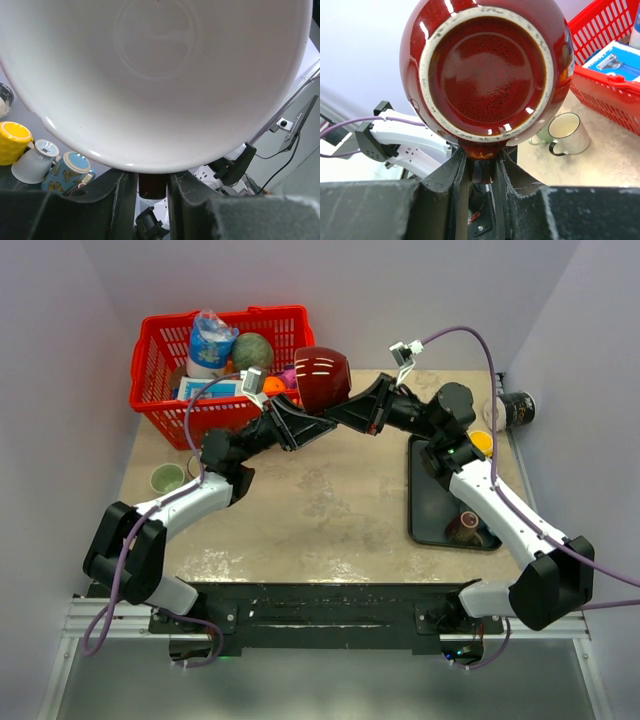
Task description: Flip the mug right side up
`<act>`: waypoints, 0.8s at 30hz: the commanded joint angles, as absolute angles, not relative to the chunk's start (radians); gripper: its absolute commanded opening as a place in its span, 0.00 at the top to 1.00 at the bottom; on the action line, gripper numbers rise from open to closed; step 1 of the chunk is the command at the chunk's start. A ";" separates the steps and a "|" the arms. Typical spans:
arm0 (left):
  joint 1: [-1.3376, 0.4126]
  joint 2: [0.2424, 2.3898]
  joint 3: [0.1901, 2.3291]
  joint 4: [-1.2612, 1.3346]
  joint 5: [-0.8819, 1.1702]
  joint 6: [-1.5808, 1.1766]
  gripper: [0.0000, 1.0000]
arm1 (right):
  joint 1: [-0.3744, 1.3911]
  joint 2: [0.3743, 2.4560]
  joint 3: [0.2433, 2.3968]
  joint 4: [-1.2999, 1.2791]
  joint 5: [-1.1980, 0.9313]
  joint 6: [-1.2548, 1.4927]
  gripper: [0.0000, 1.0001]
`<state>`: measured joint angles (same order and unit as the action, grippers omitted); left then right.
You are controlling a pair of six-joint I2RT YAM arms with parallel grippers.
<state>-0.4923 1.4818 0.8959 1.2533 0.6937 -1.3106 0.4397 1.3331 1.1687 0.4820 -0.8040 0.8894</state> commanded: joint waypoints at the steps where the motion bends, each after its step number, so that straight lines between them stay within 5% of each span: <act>1: -0.494 1.482 0.920 1.336 0.666 -1.327 0.81 | 0.440 1.289 1.219 0.578 -0.824 0.864 1.00; 4: -0.494 1.479 0.920 1.318 0.657 -1.318 1.00 | 0.440 1.289 1.216 0.574 -0.830 0.856 1.00; 18: -0.494 1.398 0.917 1.043 0.580 -1.117 1.00 | 0.440 1.339 1.236 0.496 -0.842 0.830 1.00; 22: -0.494 1.394 0.965 0.901 0.574 -1.062 1.00 | 0.440 1.354 1.238 0.497 -0.828 0.838 0.72; 23: -0.494 1.393 0.971 0.853 0.572 -1.052 1.00 | 0.442 1.358 1.236 0.495 -0.822 0.836 0.50; 24: -0.494 1.390 0.974 0.839 0.571 -1.045 1.00 | 0.440 1.356 1.238 0.482 -0.815 0.831 0.41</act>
